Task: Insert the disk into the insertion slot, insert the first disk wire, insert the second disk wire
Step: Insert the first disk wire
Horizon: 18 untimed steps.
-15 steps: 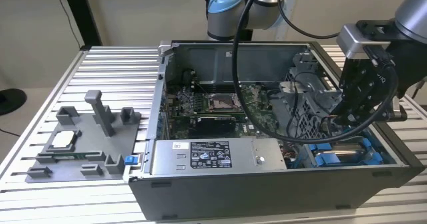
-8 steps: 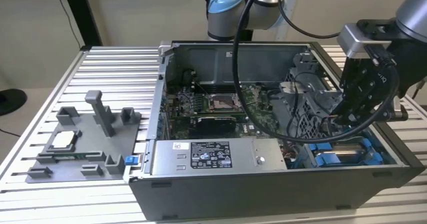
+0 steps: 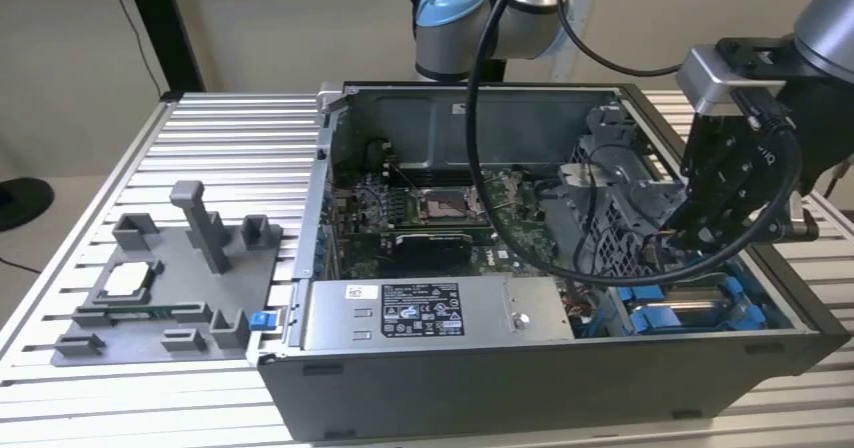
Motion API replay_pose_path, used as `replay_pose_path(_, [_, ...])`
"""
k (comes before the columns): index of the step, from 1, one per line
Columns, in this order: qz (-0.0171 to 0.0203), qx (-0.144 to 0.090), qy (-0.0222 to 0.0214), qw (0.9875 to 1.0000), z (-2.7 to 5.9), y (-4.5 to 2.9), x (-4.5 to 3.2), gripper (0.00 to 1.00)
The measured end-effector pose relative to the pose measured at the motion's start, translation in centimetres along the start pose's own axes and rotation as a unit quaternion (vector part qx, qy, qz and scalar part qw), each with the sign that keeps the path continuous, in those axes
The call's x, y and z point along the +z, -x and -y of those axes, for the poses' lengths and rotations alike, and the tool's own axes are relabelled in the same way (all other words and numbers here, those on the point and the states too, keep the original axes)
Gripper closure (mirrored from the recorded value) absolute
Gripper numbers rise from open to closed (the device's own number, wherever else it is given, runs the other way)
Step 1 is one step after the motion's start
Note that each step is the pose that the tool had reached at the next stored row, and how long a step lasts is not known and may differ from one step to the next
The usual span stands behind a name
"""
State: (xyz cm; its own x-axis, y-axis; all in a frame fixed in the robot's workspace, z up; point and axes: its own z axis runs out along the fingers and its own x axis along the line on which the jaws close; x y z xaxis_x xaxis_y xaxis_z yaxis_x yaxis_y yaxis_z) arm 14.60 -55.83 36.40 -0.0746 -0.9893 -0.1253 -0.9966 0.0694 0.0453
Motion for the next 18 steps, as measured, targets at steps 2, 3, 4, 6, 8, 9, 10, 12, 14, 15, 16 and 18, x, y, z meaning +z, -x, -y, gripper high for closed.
replay_pose_path(2, [0.0001,0.000,0.0000,1.0000,0.04,-0.16,-0.02,0.00])
replay_pose_path(3, [0.0001,0.000,0.0000,1.0000,0.05,-0.24,-0.02,0.00])
replay_pose_path(4, [0.0001,0.000,0.0000,1.0000,0.06,-0.30,-0.03,0.00])
replay_pose_path(6, [0.0000,0.000,0.0000,1.0000,0.07,-0.35,-0.05,0.00])
replay_pose_path(8, [0.0001,0.000,0.0000,1.0000,0.07,-0.35,-0.05,0.00])
replay_pose_path(9, [0.0001,0.000,0.0000,1.0000,0.07,-0.35,-0.05,0.00])
replay_pose_path(10, [0.0001,0.000,0.0000,1.0000,0.07,-0.36,-0.05,0.00])
replay_pose_path(12, [0.0001,0.000,0.0000,1.0000,0.07,-0.36,-0.05,1.00])
replay_pose_path(14, [0.0001,0.000,0.0000,1.0000,0.07,-0.36,-0.05,1.00])
replay_pose_path(15, [0.0001,0.000,0.0000,1.0000,0.07,-0.36,-0.05,1.00])
replay_pose_path(16, [0.0001,0.000,0.0000,1.0000,0.07,-0.36,-0.05,1.00])
replay_pose_path(18, [-0.0007,0.000,-0.0001,1.0000,0.07,-0.35,-0.05,1.00])
